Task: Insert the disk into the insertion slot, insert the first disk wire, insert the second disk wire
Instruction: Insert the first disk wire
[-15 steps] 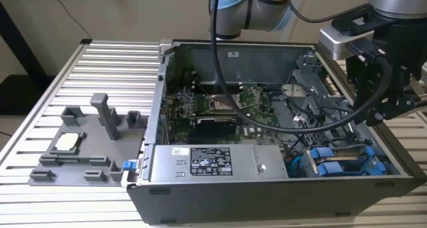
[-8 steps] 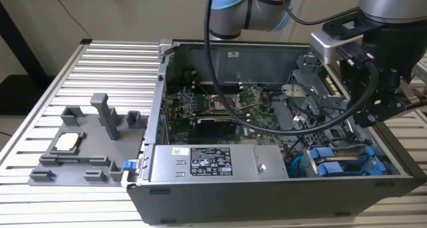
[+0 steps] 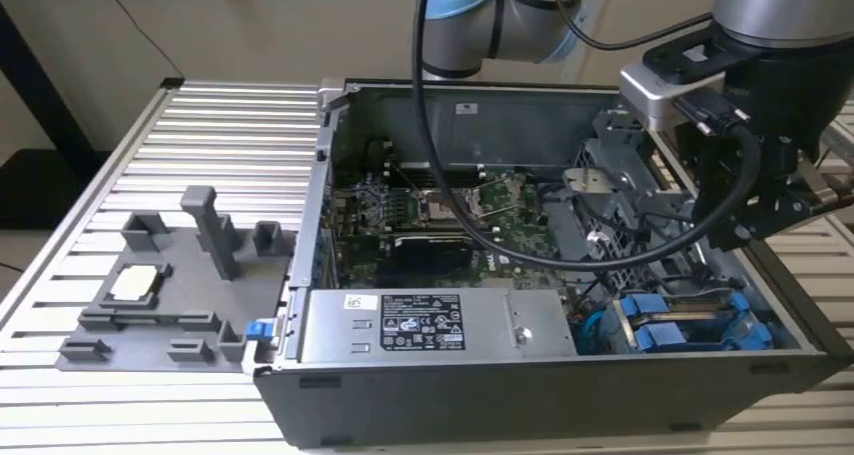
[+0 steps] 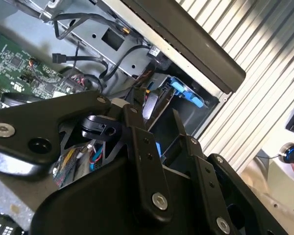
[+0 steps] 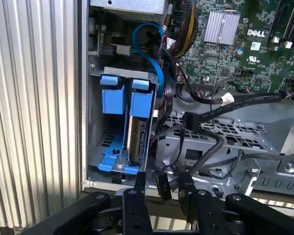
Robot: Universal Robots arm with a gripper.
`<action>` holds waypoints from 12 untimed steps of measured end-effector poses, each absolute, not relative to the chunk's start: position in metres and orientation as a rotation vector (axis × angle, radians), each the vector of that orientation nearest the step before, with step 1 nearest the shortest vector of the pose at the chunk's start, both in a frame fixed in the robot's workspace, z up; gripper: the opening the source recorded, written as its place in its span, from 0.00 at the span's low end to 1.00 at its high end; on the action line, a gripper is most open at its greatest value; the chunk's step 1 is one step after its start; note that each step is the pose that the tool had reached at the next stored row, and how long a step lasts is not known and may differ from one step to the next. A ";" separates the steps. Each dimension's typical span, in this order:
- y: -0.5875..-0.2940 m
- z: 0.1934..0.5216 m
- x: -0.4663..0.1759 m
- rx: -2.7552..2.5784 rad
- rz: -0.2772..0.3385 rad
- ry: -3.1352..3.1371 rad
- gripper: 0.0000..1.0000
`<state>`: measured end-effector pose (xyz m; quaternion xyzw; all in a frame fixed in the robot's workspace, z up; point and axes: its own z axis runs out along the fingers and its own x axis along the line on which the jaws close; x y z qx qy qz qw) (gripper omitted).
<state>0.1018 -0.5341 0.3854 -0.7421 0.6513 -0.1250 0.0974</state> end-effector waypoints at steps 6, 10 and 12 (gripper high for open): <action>-0.534 0.384 0.102 -2.197 -0.370 1.928 0.40; -0.535 0.383 0.104 -2.197 -0.370 1.928 0.40; -0.535 0.383 0.105 -2.197 -0.370 1.928 0.40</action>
